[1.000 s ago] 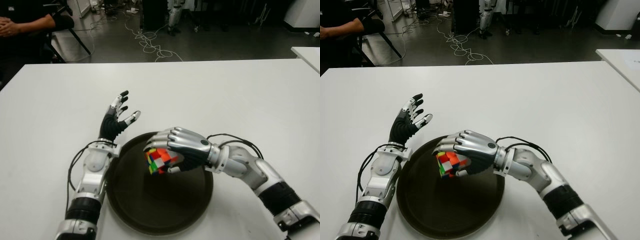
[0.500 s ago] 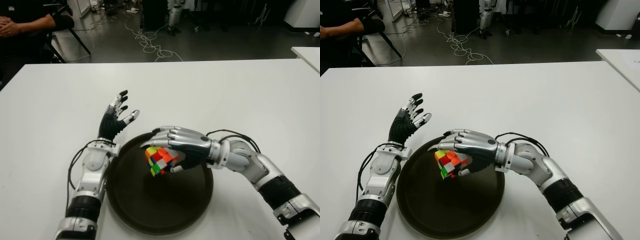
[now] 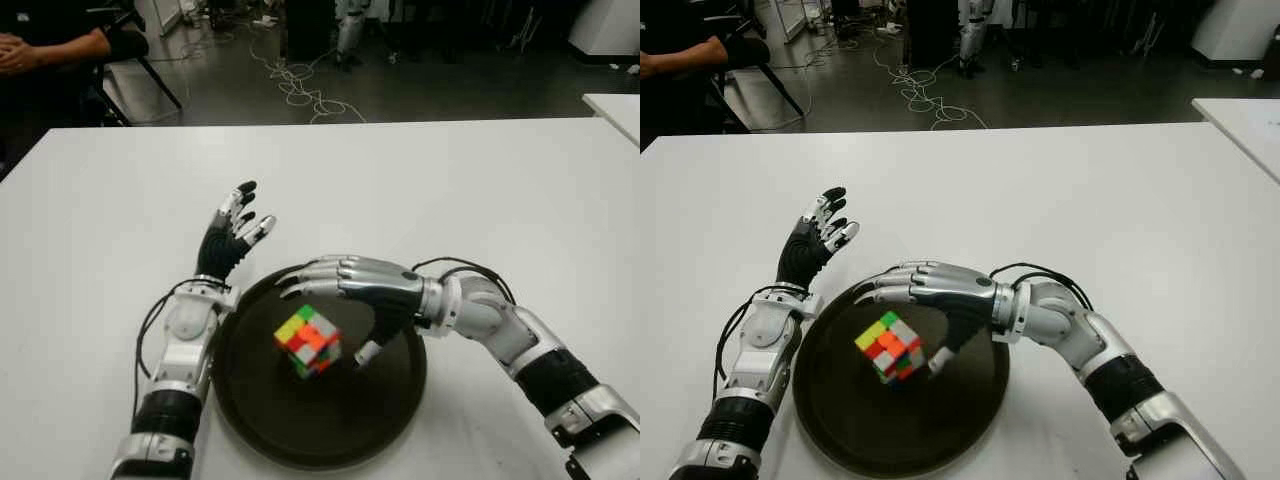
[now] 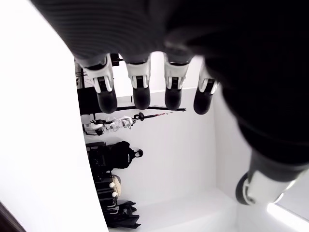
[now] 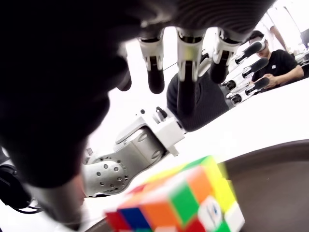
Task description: Pick up the Rubik's Cube and put it in the plate
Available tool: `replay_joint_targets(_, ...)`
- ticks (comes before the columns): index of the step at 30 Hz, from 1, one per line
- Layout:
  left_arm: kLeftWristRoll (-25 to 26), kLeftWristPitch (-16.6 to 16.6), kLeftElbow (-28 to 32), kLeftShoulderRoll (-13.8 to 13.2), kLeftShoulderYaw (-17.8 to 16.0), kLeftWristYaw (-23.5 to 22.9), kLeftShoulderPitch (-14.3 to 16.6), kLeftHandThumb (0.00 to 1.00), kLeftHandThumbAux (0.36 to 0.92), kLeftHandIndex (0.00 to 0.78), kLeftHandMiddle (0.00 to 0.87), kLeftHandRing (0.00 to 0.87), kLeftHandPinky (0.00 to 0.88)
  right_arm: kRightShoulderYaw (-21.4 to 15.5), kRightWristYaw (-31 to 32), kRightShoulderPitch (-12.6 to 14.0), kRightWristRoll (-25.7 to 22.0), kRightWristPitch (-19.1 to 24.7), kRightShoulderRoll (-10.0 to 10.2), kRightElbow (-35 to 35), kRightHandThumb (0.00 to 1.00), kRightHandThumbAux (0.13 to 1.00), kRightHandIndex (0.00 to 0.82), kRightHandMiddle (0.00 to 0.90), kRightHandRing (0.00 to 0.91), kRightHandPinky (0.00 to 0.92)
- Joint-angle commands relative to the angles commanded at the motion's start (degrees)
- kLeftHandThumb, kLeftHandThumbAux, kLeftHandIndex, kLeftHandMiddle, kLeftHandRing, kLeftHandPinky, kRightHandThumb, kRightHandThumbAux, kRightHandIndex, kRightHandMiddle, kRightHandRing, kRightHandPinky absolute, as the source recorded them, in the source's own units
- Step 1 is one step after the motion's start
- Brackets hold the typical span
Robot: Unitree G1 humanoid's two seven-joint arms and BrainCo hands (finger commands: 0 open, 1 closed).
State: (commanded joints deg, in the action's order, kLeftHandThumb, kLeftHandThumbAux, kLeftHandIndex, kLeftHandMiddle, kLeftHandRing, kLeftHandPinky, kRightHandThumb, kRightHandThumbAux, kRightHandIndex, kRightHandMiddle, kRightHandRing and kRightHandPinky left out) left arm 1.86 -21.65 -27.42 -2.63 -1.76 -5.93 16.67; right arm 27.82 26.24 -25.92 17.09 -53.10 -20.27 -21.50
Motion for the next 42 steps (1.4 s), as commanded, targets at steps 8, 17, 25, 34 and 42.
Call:
replay_joint_targets(8, 0.0, 1.5, 0.9, 0.3, -0.2, 0.7, -0.2, 0.0, 0.589, 0.066, 0.097, 0.02, 0.0, -0.2, 1.8, -0.3, -0.5, 0.0, 0.0, -0.2, 0.0, 0.748, 0.0, 0.0, 0.0, 0.0)
replay_joint_targets(17, -0.4, 2.2, 1.6, 0.4, -0.1, 1.3, -0.4, 0.0, 0.615, 0.063, 0.099, 0.017, 0.0, -0.5, 3.7, -0.5, -0.2, 0.9, -0.5, 0.6, 0.0, 0.752, 0.0, 0.0, 0.0, 0.0)
replay_joint_targets(25, -0.4, 2.7, 2.5, 0.5, 0.0, 1.6, -0.8, 0.0, 0.614, 0.063, 0.086, 0.01, 0.0, -3.4, -0.6, 0.7, 2.3, 1.2, 0.3, 1.8, 0.0, 0.691, 0.029, 0.036, 0.042, 0.049)
replay_joint_targets(34, -0.5, 3.0, 3.0, 0.5, 0.0, 1.8, -1.0, 0.0, 0.658, 0.055, 0.093, 0.025, 0.0, -18.0, -29.3, -1.5, 7.1, -3.7, 10.2, -4.1, 0.021, 0.874, 0.479, 0.607, 0.615, 0.624)
replay_joint_targets(42, -0.9, 2.8, 2.5, 0.5, 0.0, 2.2, -0.9, 0.0, 0.669, 0.058, 0.103, 0.039, 0.0, -24.4, -32.2, -1.3, -4.6, -3.4, 10.7, -8.6, 0.064, 0.906, 0.685, 0.801, 0.802, 0.789)
